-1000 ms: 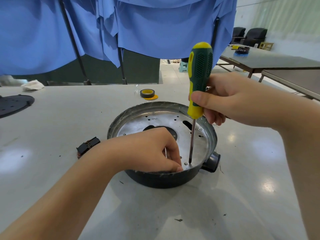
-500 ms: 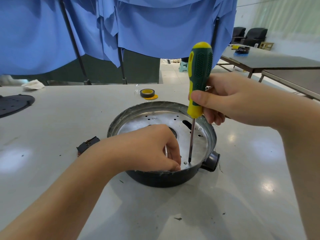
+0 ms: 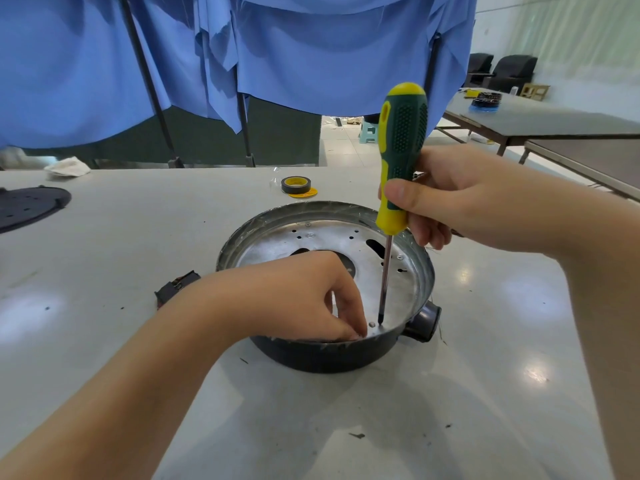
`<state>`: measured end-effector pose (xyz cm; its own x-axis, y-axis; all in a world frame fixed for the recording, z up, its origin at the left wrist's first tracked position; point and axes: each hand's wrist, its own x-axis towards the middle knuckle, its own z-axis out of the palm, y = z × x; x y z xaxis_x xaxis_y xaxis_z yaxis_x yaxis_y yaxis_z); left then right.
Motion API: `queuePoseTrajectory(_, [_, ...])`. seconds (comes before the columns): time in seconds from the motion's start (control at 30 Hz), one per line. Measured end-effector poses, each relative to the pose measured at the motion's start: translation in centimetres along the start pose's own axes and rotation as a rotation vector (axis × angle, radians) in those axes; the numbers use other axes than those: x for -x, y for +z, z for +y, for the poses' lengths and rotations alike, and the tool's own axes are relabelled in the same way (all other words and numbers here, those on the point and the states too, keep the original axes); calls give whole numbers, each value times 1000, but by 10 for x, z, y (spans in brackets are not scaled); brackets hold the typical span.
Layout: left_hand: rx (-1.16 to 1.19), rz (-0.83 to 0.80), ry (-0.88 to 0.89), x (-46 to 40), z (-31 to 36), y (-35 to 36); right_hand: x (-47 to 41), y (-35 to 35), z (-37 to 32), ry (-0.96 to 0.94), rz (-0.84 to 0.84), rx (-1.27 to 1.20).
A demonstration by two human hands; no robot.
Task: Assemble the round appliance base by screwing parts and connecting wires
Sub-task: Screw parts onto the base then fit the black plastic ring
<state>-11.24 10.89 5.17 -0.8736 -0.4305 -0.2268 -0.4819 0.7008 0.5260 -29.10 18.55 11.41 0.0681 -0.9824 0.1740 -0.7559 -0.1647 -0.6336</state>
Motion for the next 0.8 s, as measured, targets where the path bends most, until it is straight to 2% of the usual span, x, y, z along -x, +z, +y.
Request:
queuePoseTrajectory(0.33, [-28, 35, -39, -1, -5, -1, 1, 0, 2, -6, 12, 4])
queuePoseTrajectory(0.8, [-19, 29, 6, -3, -3, 0, 1, -1, 2, -5, 5, 10])
